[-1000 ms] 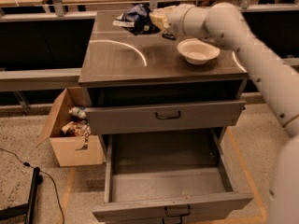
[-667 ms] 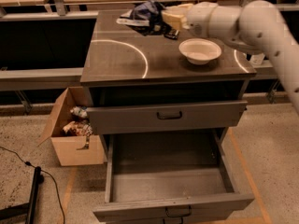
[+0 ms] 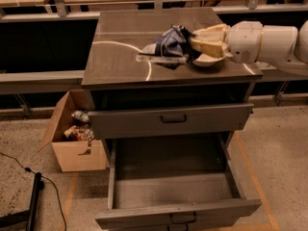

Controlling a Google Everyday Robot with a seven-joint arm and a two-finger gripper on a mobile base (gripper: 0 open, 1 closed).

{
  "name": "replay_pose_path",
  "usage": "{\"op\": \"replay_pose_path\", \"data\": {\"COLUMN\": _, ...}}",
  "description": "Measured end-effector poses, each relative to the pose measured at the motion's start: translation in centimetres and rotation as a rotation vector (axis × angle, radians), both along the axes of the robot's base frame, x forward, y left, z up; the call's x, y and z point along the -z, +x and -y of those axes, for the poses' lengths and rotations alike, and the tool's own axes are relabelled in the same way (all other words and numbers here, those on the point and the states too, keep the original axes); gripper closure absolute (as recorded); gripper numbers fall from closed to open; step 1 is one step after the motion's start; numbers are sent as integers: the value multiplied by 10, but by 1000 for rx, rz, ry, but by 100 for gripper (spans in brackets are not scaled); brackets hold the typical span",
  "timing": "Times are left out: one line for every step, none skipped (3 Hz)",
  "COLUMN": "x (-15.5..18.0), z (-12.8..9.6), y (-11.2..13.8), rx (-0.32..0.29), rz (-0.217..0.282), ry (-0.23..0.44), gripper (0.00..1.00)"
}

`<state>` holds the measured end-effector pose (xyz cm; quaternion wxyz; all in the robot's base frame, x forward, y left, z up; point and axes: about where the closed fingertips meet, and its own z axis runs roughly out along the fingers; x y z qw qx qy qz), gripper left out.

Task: Place blue chip bag into middle drawer

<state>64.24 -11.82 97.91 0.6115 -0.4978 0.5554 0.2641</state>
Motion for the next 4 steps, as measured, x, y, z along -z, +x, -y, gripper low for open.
{"op": "replay_pose_path", "data": {"x": 25, "z": 14, "y": -38, "rx": -121, "rz": 20, "ry": -72, "gripper": 100}}
{"op": "replay_pose_path", "data": {"x": 48, "z": 22, "y": -67, "rx": -262, "rz": 65, "ry": -141, "gripper": 100}}
{"op": "replay_pose_path", "data": {"x": 52, "z": 18, "y": -80, "rx": -319, "rz": 63, "ry": -155, "gripper": 100}}
{"op": "replay_pose_path", "data": {"x": 51, "z": 16, "y": -78, "rx": -315, "rz": 62, "ry": -151, "gripper": 100}}
